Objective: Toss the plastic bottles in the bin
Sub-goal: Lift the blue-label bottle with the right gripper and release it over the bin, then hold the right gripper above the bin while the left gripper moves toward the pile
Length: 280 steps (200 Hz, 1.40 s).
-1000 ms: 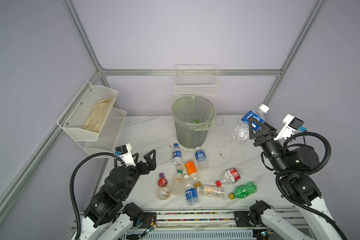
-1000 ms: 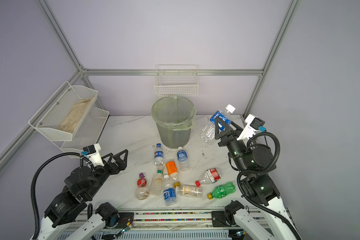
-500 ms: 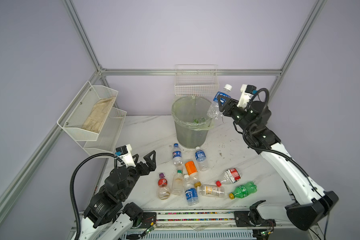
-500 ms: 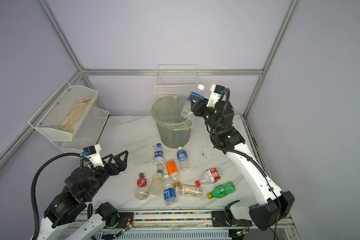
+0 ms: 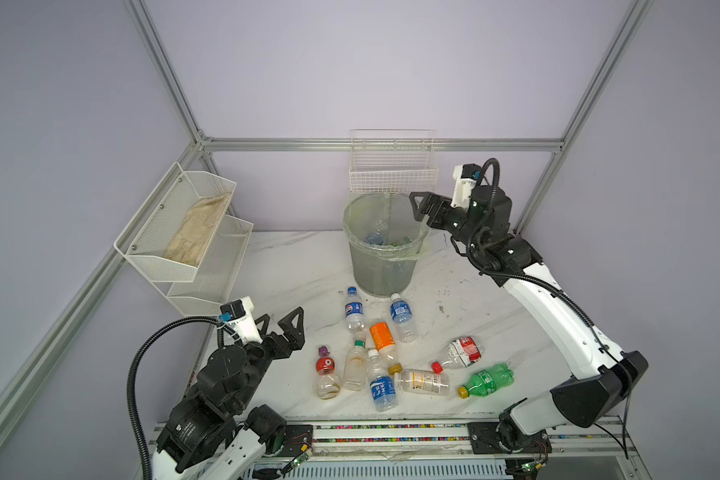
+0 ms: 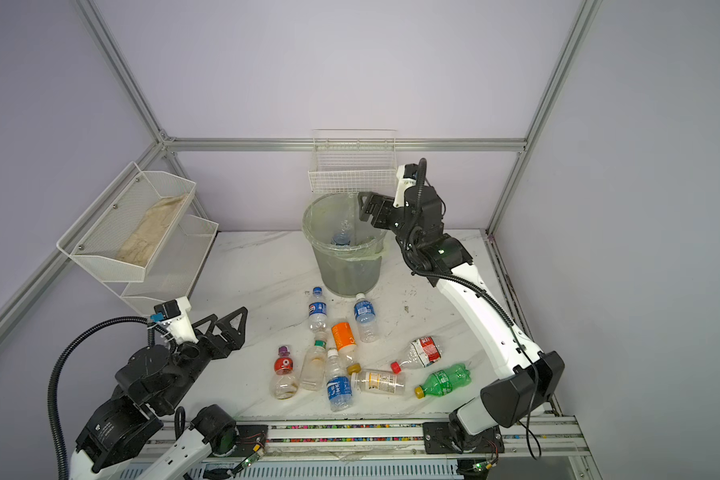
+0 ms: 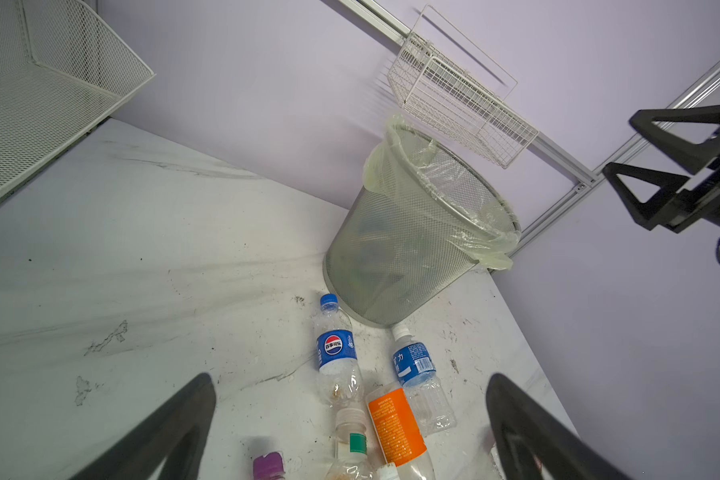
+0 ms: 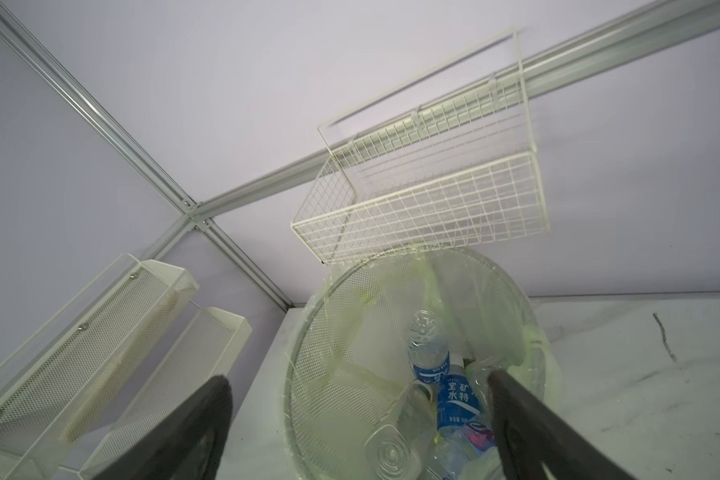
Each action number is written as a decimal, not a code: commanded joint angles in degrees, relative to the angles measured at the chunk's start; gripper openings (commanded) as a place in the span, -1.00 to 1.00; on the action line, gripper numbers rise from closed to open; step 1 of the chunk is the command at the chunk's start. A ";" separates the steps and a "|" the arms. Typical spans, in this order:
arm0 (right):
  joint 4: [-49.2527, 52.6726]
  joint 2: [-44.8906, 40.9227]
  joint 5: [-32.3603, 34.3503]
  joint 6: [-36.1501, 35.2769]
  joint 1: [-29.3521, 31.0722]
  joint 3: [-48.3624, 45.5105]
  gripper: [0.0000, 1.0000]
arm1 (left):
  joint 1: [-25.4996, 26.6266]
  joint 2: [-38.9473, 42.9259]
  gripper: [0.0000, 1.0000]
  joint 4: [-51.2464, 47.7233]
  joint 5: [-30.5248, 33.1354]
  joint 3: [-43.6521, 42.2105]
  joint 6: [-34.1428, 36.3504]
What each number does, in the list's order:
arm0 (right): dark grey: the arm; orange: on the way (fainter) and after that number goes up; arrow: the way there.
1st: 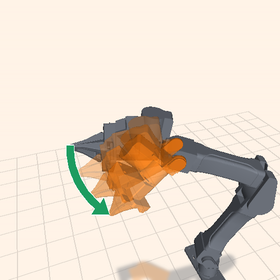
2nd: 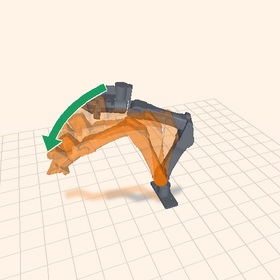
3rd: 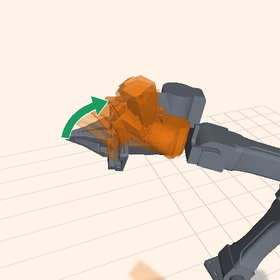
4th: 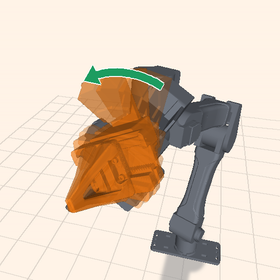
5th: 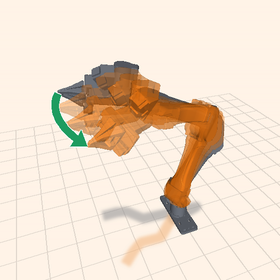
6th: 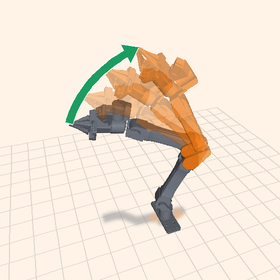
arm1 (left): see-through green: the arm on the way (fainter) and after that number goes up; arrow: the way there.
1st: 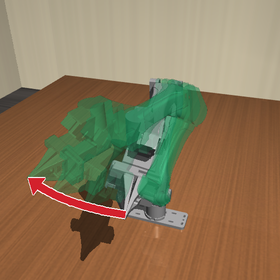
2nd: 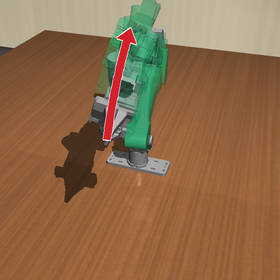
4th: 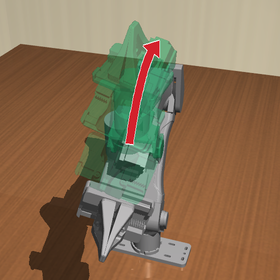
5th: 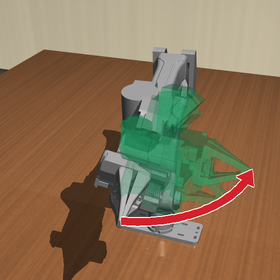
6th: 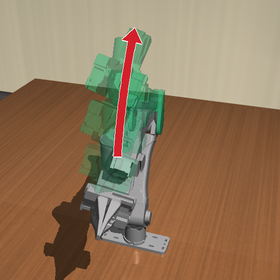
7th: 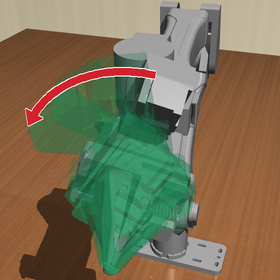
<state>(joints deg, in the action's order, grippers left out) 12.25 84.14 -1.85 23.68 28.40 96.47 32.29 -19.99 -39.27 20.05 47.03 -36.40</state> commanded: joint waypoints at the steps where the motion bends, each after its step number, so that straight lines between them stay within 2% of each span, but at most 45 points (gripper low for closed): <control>1: -1.71 -2.45 0.24 -0.06 -0.01 -1.89 0.95 | 0.13 -0.64 0.99 -0.11 0.45 0.72 0.57; 105: -1.06 -10.51 1.42 0.91 0.04 -8.38 0.95 | 0.13 -1.35 1.00 -0.01 0.18 -0.96 0.30; 184: 1.54 -13.63 3.05 1.37 0.02 -12.79 0.95 | 0.15 -13.21 0.99 -0.76 -5.71 -2.11 -2.34; 280: 2.00 -15.11 4.40 1.89 0.00 -16.97 0.95 | 0.11 -23.40 0.99 -5.71 -7.03 -3.92 -7.43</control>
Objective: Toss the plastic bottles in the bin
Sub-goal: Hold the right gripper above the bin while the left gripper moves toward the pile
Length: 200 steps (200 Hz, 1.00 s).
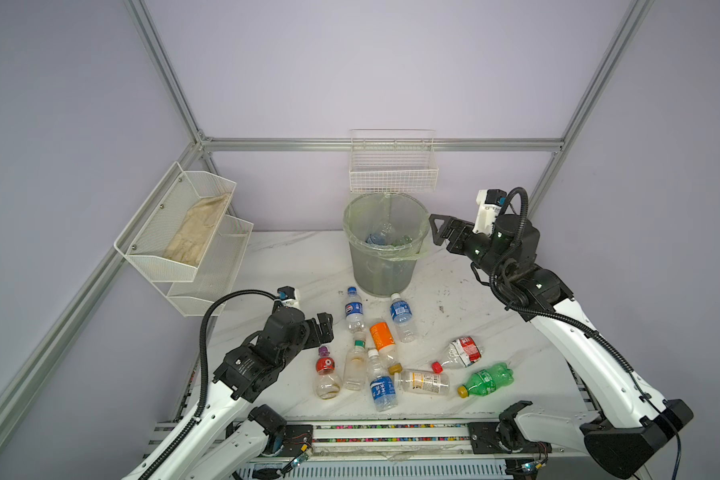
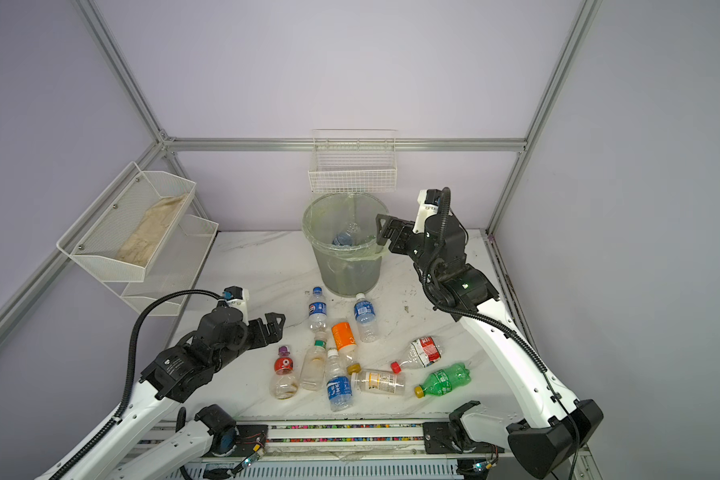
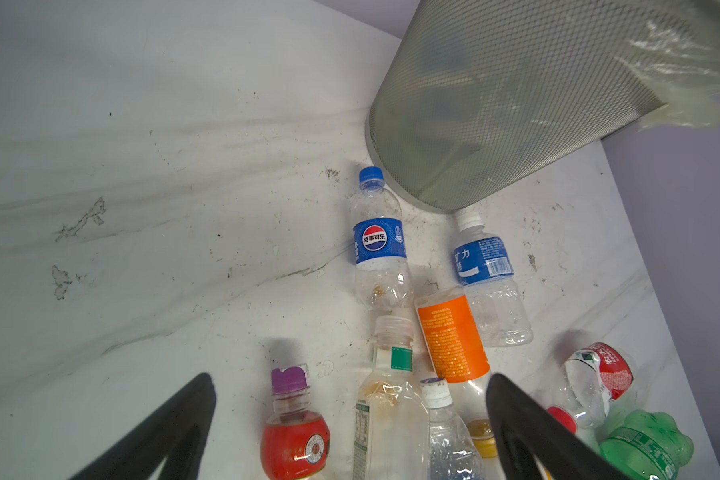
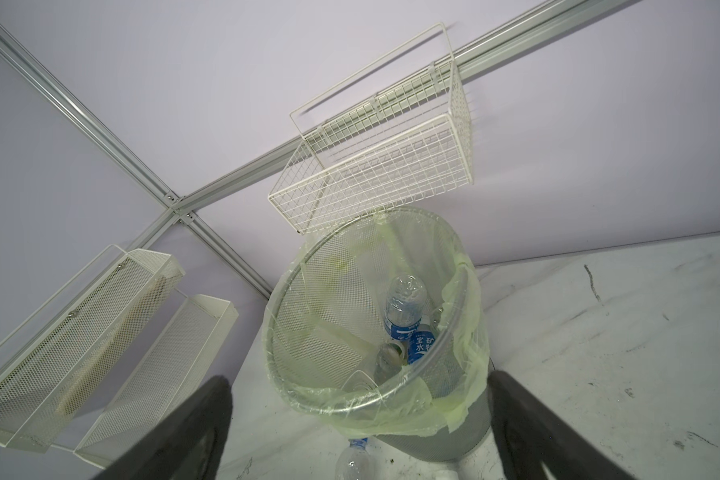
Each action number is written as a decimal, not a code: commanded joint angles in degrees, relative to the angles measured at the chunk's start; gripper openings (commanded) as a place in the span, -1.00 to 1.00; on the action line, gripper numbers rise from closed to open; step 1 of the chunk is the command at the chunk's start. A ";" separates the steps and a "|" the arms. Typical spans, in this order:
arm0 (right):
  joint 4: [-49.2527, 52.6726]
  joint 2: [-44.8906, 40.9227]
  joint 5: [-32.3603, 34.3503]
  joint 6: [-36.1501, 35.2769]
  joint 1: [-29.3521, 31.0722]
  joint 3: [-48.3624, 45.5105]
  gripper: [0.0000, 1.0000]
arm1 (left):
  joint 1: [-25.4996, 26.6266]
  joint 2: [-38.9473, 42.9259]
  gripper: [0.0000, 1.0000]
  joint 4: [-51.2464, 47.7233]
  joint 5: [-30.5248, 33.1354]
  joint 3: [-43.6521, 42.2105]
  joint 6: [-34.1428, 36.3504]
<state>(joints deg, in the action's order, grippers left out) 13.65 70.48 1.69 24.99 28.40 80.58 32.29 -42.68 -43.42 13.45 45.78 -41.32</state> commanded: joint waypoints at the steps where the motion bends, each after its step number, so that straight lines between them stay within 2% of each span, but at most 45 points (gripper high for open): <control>1: 0.68 -1.51 0.90 0.58 -0.01 -1.10 0.95 | 0.12 -0.73 0.99 -1.57 -0.48 -2.74 -2.61; 56: 0.94 -2.22 1.71 1.19 -0.01 -2.71 0.95 | 0.09 -3.76 0.97 -2.11 -4.09 -6.54 -7.48; 200: 1.38 -4.42 2.62 2.96 -0.01 -7.78 0.95 | 1.56 -3.03 0.94 -2.21 -9.43 -14.76 -12.70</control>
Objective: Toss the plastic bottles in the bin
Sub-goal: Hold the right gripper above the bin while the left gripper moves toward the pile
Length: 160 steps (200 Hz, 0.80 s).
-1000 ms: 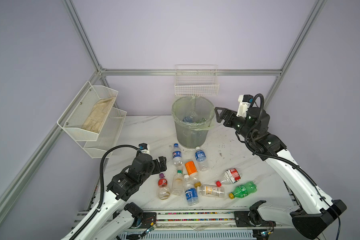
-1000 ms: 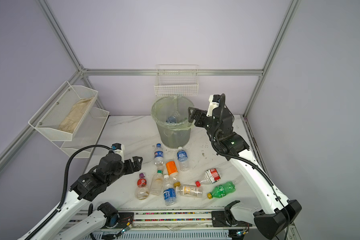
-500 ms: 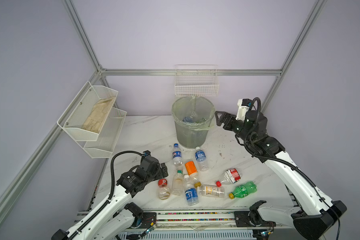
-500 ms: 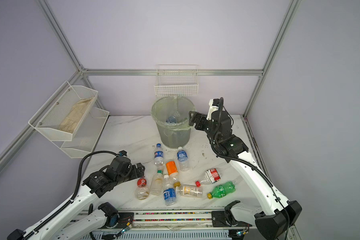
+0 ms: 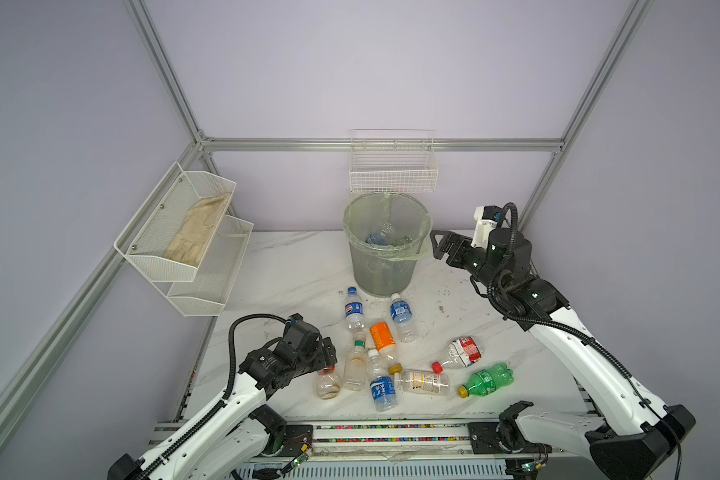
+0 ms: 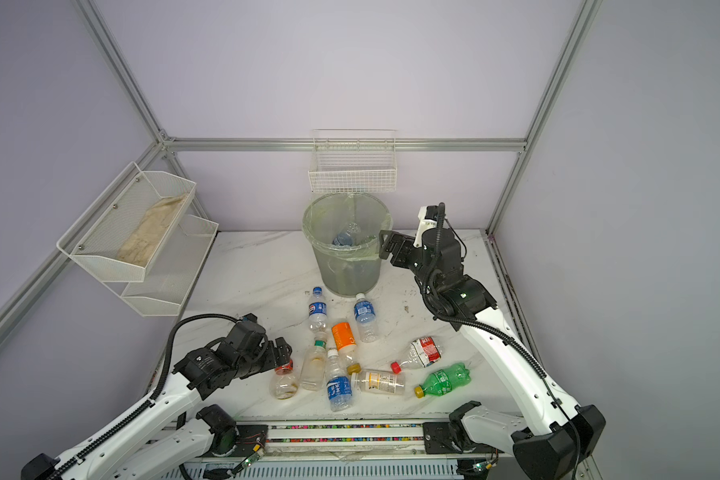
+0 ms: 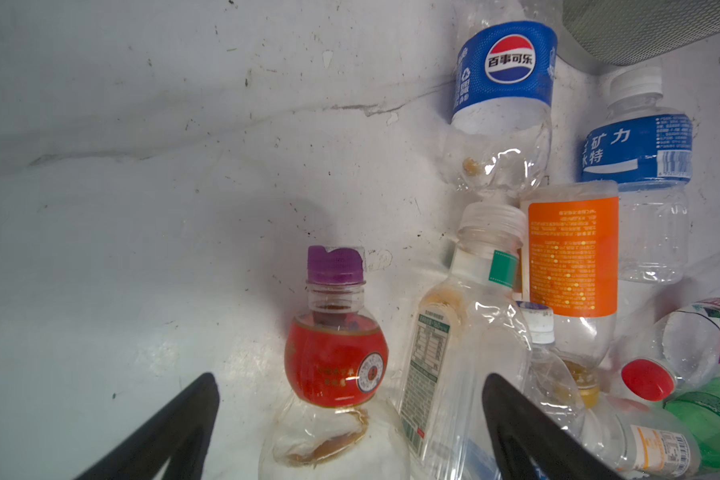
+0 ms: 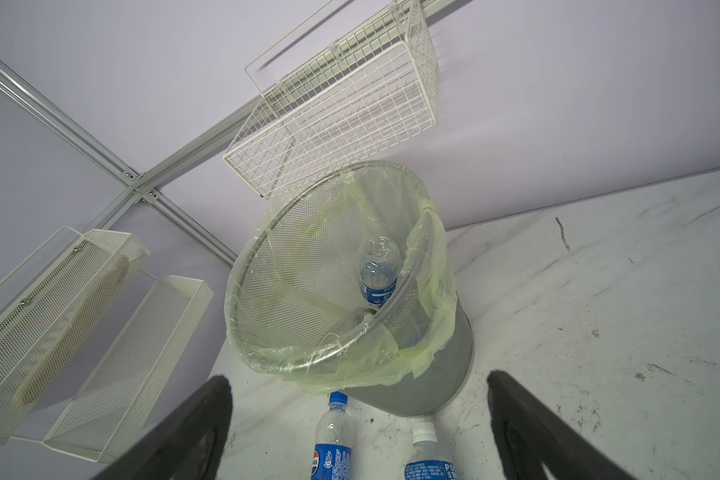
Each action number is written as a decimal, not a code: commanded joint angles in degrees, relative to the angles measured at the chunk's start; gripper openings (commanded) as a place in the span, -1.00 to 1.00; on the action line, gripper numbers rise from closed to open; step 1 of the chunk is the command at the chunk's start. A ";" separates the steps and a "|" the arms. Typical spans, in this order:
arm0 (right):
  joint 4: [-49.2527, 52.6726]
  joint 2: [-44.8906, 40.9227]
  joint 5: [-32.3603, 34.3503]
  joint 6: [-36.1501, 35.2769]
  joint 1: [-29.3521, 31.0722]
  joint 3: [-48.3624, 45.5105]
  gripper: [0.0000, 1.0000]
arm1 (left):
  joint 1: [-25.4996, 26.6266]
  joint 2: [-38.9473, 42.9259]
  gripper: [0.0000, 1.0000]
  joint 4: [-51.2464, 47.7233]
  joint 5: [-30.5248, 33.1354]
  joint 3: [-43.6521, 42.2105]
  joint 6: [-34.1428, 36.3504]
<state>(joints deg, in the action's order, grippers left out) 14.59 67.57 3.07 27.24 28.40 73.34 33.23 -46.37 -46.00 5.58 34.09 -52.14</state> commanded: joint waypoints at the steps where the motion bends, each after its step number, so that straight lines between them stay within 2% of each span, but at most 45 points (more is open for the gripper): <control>1: 0.48 -1.54 1.28 0.70 -0.01 -0.56 0.95 | 0.70 0.67 0.94 0.47 -1.60 -3.11 -1.90; 103: 0.97 -3.03 2.00 0.79 -0.01 -3.26 0.95 | 1.34 -0.77 0.89 4.65 -2.88 -7.12 -3.58; 160: 1.06 -3.79 2.28 1.07 -0.01 -4.85 0.95 | 1.44 -3.22 0.76 7.62 -3.25 -8.20 -3.32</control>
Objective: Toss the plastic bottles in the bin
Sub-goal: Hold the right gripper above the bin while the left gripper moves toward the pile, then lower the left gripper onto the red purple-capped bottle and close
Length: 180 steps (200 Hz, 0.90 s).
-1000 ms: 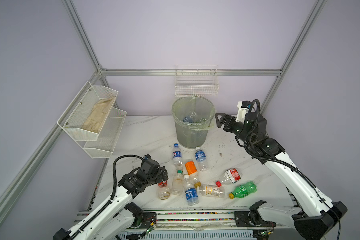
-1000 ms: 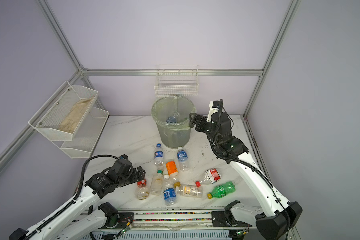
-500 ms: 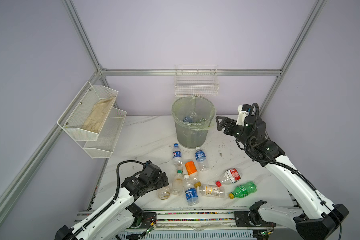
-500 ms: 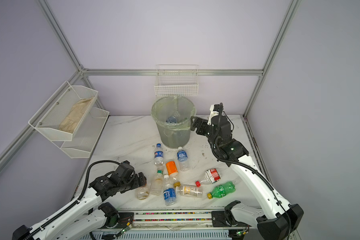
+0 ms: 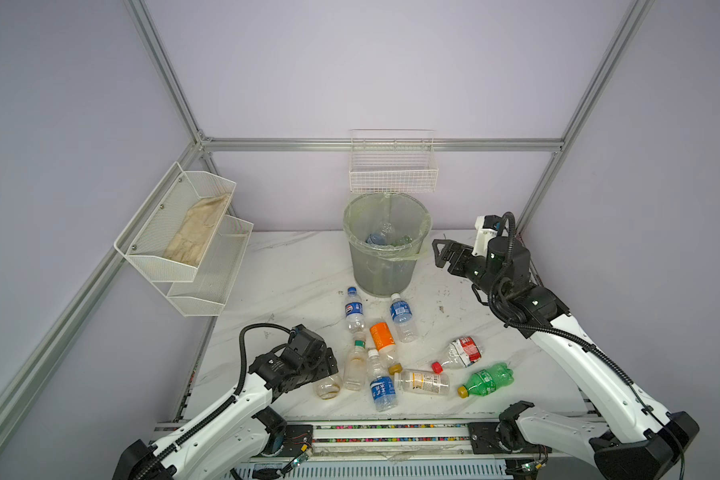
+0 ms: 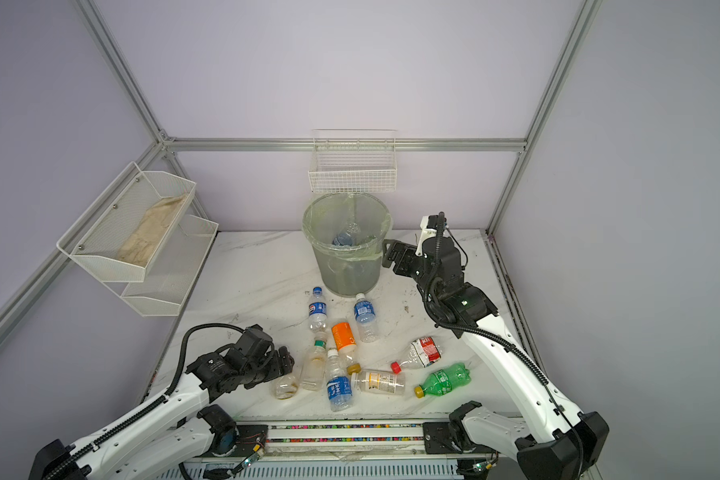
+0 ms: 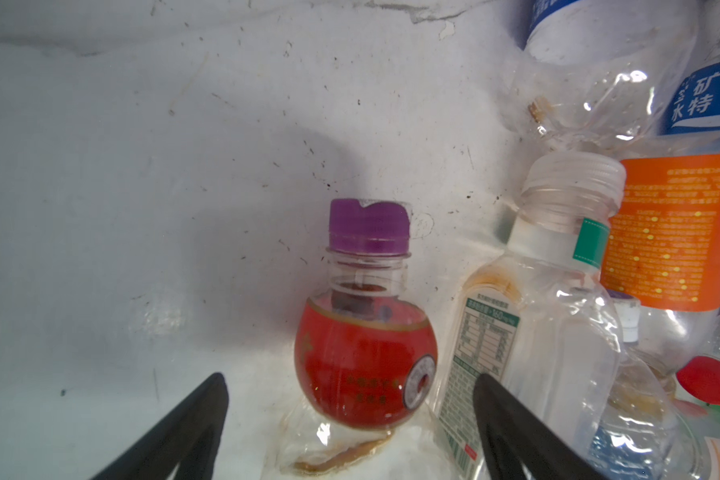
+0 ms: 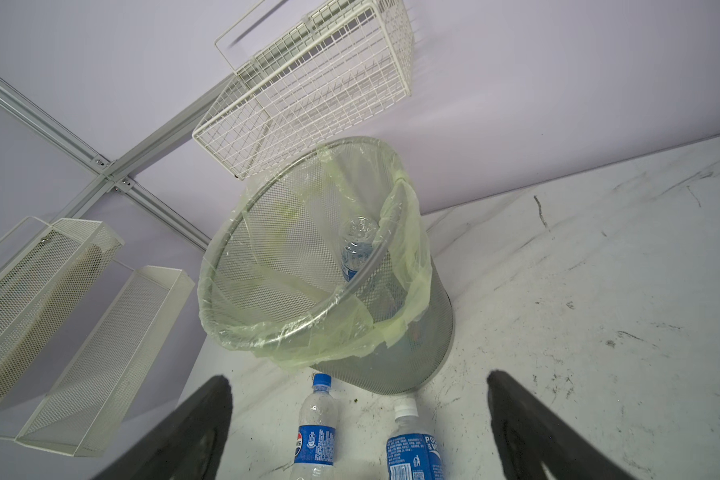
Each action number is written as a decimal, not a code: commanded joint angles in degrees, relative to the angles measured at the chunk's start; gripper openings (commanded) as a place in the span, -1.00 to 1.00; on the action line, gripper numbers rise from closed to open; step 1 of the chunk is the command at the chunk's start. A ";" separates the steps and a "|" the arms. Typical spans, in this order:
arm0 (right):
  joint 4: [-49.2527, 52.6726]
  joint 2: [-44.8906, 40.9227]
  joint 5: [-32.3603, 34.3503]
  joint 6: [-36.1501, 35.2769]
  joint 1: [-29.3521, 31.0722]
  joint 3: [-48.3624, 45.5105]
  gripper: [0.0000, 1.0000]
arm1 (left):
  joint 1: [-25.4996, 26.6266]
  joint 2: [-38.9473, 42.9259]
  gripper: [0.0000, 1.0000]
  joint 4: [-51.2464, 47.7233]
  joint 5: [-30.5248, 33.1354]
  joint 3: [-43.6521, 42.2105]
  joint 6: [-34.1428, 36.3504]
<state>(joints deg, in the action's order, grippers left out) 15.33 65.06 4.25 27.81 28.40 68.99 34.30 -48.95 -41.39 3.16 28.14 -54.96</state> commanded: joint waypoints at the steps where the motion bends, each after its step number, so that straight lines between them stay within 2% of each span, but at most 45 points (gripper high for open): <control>1: 0.31 -1.26 1.11 0.49 -0.01 -0.51 0.95 | 0.35 -0.63 0.76 3.04 -0.85 -2.32 -0.50; 61: 0.40 -1.93 1.34 0.67 -0.01 -1.82 0.95 | 0.41 -3.89 0.68 6.00 -1.13 -3.10 -0.24; 109: 0.66 -2.33 1.72 0.65 0.00 -2.54 0.95 | 0.48 -5.61 0.49 7.45 -1.14 -3.75 -0.15; 180: 0.97 -2.94 1.96 0.58 0.03 -2.87 0.95 | 0.58 -5.04 -0.18 7.81 -0.70 -4.00 -0.08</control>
<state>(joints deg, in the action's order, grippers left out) 15.75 63.53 5.21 27.88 28.40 66.83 34.63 -54.59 -34.02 2.31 25.87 -55.00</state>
